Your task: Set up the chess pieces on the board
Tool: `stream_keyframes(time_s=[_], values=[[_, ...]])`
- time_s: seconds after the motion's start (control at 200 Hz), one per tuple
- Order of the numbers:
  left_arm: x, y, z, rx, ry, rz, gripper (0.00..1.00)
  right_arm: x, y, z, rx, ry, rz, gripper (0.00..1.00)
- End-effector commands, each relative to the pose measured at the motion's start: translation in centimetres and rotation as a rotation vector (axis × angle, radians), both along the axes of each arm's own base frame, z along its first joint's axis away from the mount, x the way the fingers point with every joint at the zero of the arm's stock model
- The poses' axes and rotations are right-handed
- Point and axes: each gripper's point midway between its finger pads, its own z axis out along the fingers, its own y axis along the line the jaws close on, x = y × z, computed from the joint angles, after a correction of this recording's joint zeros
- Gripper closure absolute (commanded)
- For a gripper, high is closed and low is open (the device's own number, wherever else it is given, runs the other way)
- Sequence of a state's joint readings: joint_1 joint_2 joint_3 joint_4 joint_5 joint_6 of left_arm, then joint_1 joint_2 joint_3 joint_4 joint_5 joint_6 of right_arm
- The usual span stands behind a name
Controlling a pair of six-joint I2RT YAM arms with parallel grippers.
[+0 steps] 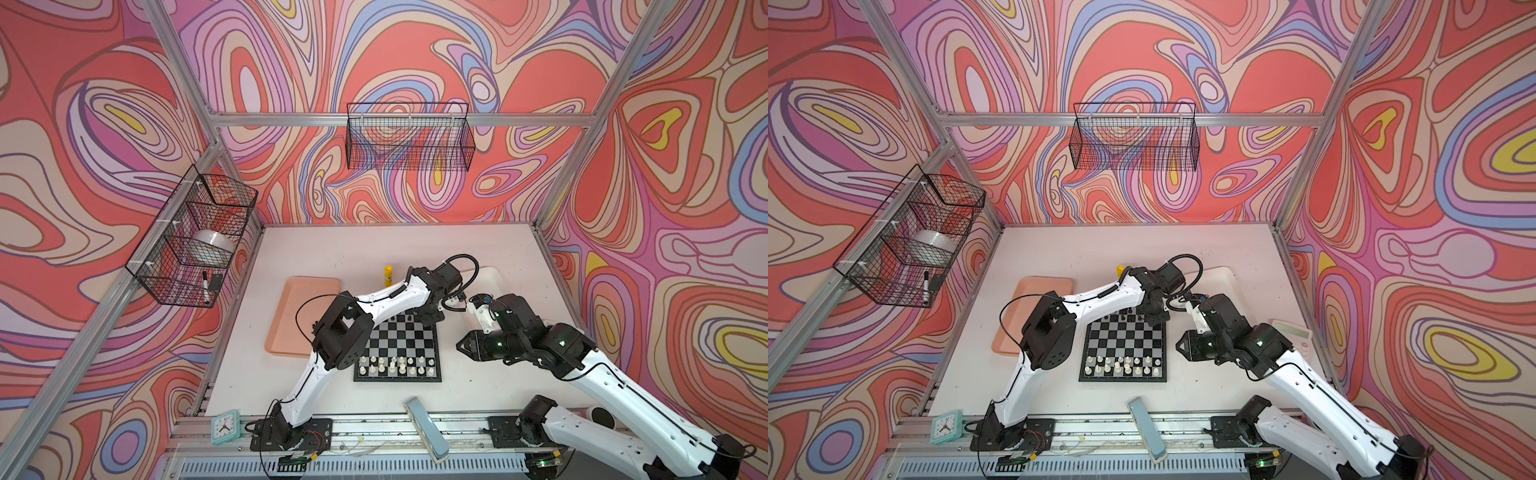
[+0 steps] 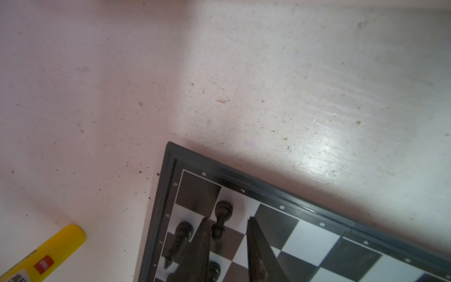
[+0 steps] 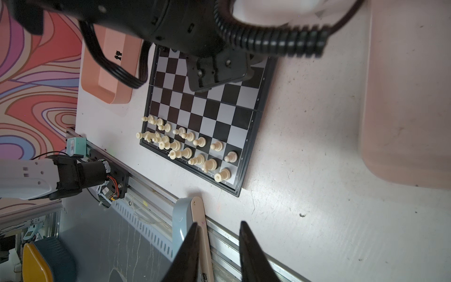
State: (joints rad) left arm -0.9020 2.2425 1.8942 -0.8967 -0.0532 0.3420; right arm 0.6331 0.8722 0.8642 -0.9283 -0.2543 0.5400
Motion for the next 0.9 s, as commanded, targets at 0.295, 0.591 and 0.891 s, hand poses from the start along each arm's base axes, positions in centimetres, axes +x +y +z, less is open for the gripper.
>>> stream_keyframes(time_s=[0.295, 0.591, 0.891], values=[[-1.22, 0.22, -0.33, 0.017, 0.032, -0.025, 0.70, 0.18, -0.13, -0.27, -0.002, -0.009, -0.002, 0.71], [-1.52, 0.21, -0.16, 0.010, 0.044, -0.028, 0.72, 0.23, -0.13, -0.35, -0.005, -0.007, -0.003, 0.72], [-1.48, 0.33, -0.46, 0.017, 0.041, -0.031, 0.63, 0.24, -0.11, -0.39, -0.006, -0.005, -0.003, 0.72]])
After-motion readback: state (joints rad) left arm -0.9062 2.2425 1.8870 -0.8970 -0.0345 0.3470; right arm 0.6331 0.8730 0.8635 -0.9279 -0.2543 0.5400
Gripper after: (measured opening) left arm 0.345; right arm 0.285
